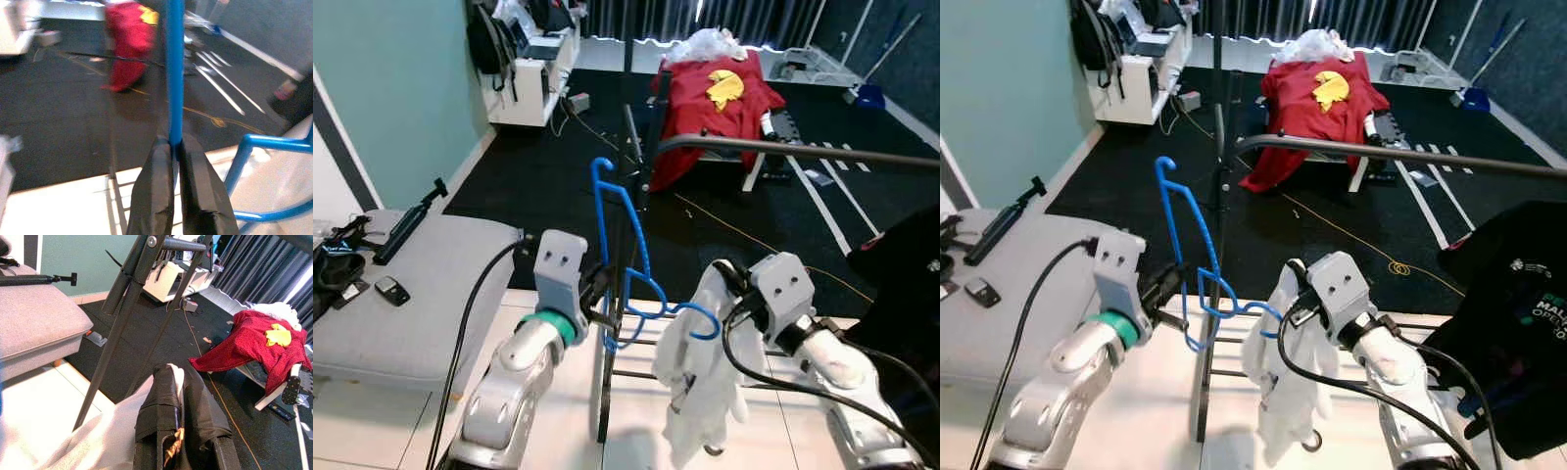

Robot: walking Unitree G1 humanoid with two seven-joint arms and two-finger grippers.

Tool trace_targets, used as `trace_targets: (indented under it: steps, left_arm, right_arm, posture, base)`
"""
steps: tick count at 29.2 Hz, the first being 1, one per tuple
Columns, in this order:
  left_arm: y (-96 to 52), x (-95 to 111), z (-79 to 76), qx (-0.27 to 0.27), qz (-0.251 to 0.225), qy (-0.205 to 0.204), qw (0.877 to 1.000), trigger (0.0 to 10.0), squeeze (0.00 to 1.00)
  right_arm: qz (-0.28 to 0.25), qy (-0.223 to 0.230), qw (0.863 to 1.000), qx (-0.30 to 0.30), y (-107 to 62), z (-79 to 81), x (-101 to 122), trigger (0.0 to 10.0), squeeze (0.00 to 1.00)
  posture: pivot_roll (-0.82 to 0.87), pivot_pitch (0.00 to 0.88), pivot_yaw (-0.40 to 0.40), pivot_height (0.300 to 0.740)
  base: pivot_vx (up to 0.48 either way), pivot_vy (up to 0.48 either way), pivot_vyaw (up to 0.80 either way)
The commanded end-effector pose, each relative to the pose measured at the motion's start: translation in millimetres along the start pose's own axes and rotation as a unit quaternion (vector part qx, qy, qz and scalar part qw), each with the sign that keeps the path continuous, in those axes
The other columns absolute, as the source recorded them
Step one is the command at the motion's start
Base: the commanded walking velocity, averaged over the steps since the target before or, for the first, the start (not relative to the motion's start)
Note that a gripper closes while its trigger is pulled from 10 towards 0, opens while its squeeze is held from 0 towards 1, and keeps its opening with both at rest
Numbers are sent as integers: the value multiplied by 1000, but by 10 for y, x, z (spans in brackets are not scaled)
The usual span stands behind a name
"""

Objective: Hang hanger

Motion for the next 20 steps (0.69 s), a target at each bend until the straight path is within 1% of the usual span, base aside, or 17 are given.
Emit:
trace_targets:
  steps: [1,2,3,4,5,6,8,9,10,11,12,13,14,17,20]
  left_arm:
    - [37,75,151,45,-2,-66,997,10000,0]
    - [37,75,151,45,-2,-66,997,10000,0]
    - [42,126,163,44,-6,-89,995,10000,0]
    - [38,172,159,37,-12,-103,994,10000,0]
    - [38,172,159,37,-12,-103,994,10000,0]
    - [30,210,143,27,-18,-109,993,10000,0]
    - [25,231,134,22,-21,-112,993,10000,0]
    - [15,291,88,8,-33,-114,993,10000,0]
    - [15,291,88,8,-33,-114,993,10000,0]
    - [9,321,64,2,-39,-113,993,10000,0]
    - [6,359,27,-7,-45,-116,992,10000,0]
    - [2,403,-14,-17,-53,-118,991,10000,0]
    - [2,403,-14,-17,-53,-118,991,10000,0]
    - [-4,518,-98,-41,-70,-127,989,10000,0]
    - [-4,538,-105,-44,-71,-130,988,10000,0]
  right_arm:
    - [18,-29,999,34,-83,125,-59,10000,0]
    - [18,-29,999,34,-83,125,-59,10000,0]
    - [29,-39,998,50,-119,183,-101,10000,0]
    - [38,-49,996,68,-157,239,-134,10000,0]
    - [38,-49,996,68,-157,239,-134,10000,0]
    - [41,-57,995,73,-181,257,-149,10000,306]
    - [42,-62,994,74,-193,263,-153,10000,306]
    - [34,-64,996,56,-188,221,-113,10000,420]
    - [34,-64,996,56,-188,221,-113,10000,420]
    - [26,-64,997,42,-178,188,-84,10000,188]
    - [17,-52,998,26,-165,149,-55,10000,0]
    - [10,-45,999,9,-152,108,-30,10000,0]
    - [10,-45,999,9,-152,108,-30,10000,0]
    - [-12,-30,999,-30,-126,-2,64,10000,0]
    - [-18,-26,999,-38,-123,-28,95,10000,0]
  posture:
    - [-103,103,38,740]
    - [-103,103,38,740]
    - [-104,105,38,740]
    - [-104,107,40,740]
    - [-104,107,40,740]
    - [-102,110,38,740]
    - [-102,110,38,740]
    - [-103,116,35,740]
    - [-103,116,35,740]
    - [-103,118,35,740]
    - [-104,119,34,740]
    - [-103,119,33,740]
    - [-103,119,33,740]
    - [-105,120,32,740]
    - [-105,120,32,740]
  base:
    - [0,0,0]
    - [0,0,0]
    - [0,0,0]
    - [0,0,0]
    - [0,0,0]
    - [0,0,0]
    - [0,0,0]
    - [0,0,0]
    - [0,0,0]
    - [0,0,0]
    - [0,0,0]
    - [0,0,0]
    - [0,0,0]
    - [0,0,0]
    - [0,0,0]
Point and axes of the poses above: a point about 5 cm out from each wrist's last joint towards the gripper, its own y axis pointing out of the wrist towards the gripper, its own x axis along the axis of the wrist's last joint, z = x × y, the point moved 3 cm from there along y, pointing out of the wrist towards the gripper, and after that the axes turned 3 degrees about y, right-handed, at the moved point
